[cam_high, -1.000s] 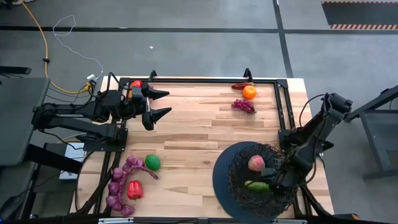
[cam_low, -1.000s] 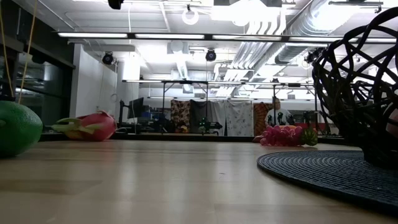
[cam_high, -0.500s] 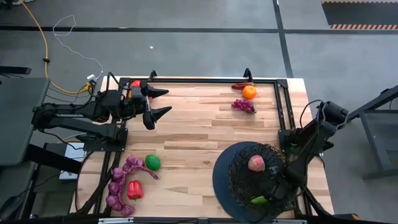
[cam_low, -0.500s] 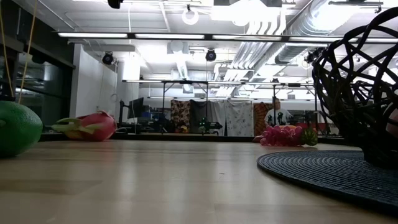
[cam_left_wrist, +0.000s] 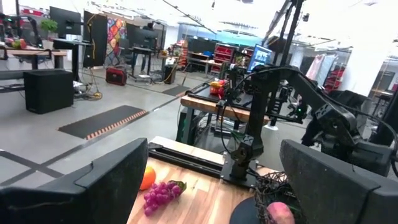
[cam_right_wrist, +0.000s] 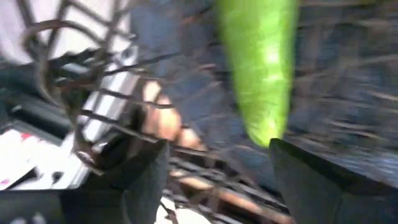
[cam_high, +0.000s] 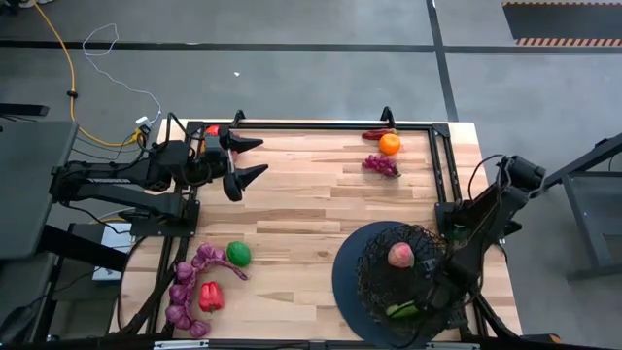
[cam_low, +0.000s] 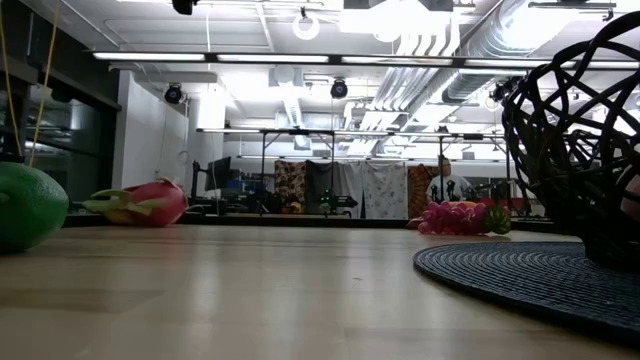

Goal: Build produce basket
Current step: Put the green lime into the basket

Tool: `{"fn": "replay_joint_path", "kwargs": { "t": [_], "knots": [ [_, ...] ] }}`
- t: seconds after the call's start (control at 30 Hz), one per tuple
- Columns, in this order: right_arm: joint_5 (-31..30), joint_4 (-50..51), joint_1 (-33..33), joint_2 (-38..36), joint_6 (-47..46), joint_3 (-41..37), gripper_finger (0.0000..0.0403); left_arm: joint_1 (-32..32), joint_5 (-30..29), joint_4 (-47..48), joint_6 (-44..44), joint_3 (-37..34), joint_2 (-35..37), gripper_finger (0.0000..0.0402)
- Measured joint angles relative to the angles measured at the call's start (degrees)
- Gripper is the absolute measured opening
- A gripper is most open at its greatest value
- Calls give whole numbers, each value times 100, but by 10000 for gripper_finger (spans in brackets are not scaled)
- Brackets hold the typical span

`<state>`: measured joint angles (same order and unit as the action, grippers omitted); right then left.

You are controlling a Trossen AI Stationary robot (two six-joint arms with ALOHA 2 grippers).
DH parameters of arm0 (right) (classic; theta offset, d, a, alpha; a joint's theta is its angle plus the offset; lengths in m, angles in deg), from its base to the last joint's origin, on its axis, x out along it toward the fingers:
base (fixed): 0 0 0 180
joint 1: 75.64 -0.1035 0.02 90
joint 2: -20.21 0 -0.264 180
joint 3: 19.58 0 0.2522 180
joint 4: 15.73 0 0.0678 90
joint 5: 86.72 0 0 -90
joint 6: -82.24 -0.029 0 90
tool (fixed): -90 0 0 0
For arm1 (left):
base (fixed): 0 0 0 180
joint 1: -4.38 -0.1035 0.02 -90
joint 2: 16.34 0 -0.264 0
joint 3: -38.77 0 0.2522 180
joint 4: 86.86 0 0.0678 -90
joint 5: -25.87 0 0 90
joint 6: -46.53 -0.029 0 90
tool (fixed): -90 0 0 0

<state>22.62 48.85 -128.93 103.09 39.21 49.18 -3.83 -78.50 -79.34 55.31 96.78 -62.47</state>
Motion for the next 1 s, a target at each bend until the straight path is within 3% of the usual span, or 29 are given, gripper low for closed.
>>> {"fn": "replay_joint_path", "kwargs": {
  "t": [0.17, 0.3, 0.43, 0.57, 0.67, 0.8, 0.9, 1.0],
  "knots": [
    [-722, 779, 217, -943, -804, 0, 286, 0, -117, 0, 2, 0, 0, 355],
    [-1340, 616, 640, -1905, -1444, 0, 286, -2, -130, 0, 8, 0, 0, 355],
    [-3193, 300, 1518, -2508, -1534, 2, 286, -2, -56, 5, 354, 0, 0, 355],
    [-4803, -312, 2716, -2646, -590, -13, 286, -2, 254, 47, 634, 0, 0, 355],
    [-5069, -2072, 3575, -2648, 415, -430, 286, -2, 413, 46, 647, 0, 0, 355],
    [-4210, -5939, 4529, -2477, 1578, -1654, 286, -2, 472, 53, 425, 0, 0, 355],
    [-3770, -8498, 5068, -2112, 1541, -2376, 286, -2, 474, 70, 371, 0, 0, 355],
    [-3388, -9988, 5284, -1846, 1351, -2575, 286, -2, 476, 68, 404, 0, 0, 355]
  ]
}}
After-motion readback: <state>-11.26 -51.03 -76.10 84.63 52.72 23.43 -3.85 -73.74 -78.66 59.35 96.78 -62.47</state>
